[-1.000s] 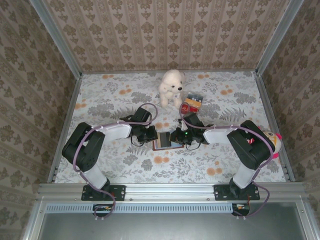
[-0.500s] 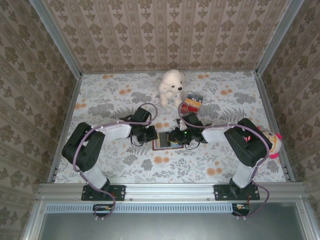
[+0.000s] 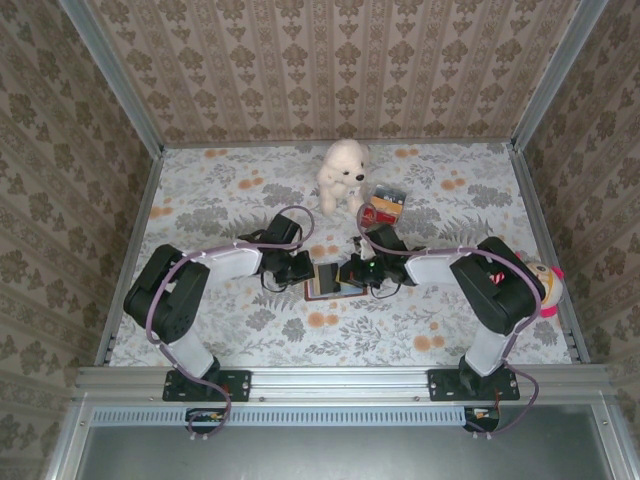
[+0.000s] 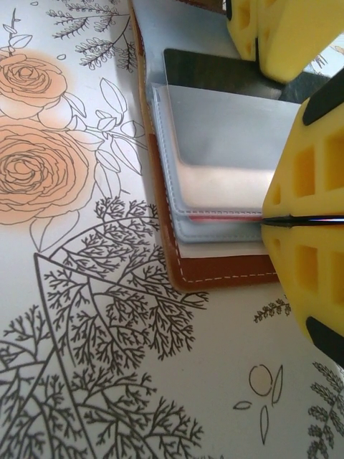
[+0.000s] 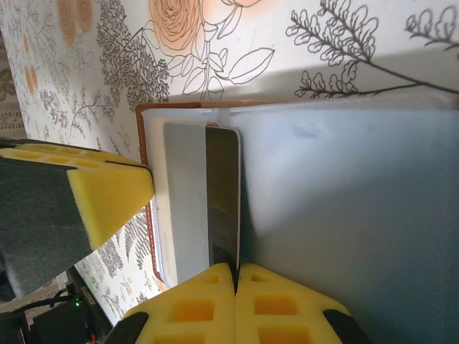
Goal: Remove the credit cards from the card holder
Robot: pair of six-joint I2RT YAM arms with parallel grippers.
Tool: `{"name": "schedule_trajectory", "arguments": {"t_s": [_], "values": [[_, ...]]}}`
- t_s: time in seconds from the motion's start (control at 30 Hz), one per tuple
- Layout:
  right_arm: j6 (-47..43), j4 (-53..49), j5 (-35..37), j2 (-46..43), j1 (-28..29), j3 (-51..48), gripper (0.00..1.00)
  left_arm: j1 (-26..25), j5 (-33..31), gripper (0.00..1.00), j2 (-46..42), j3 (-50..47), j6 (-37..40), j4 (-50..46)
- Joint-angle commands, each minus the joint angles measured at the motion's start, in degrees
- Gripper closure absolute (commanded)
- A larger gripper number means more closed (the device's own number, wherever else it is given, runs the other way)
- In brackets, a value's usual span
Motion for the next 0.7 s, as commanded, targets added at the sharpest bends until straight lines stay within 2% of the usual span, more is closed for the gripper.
{"name": "schedule_trajectory", "arguments": {"t_s": [0.0, 0.27, 0.37, 0.57, 0.67], "values": [[-3.54, -5.89, 1.36, -3.04, -2.02, -2.20, 0.98, 0.88, -0.96, 0.90, 0.06, -2.38, 0.82, -2.07], [-5.07, -6.49, 0.21, -8.31, -3.54, -3.42, 1.00, 1.19, -0.70, 0.89, -0.84, -1.41, 1.44, -2.41], [-4.58, -4.85, -0.34, -11.22, -3.71, -4.11, 1.00, 1.27, 0.42, 0.84, -1.59, 0.16, 1.71, -2.42], [-3.32, 0.76, -6.13, -17.38, -5.76, -5.35, 1.00, 3.22, 5.15, 0.65, -6.96, 3.99, 2.62, -2.40], [-1.83, 3.52, -9.20, -19.18, -7.25, -5.19, 1.00, 4.61, 7.35, 0.50, -10.69, 4.77, 2.36, -1.63]]}}
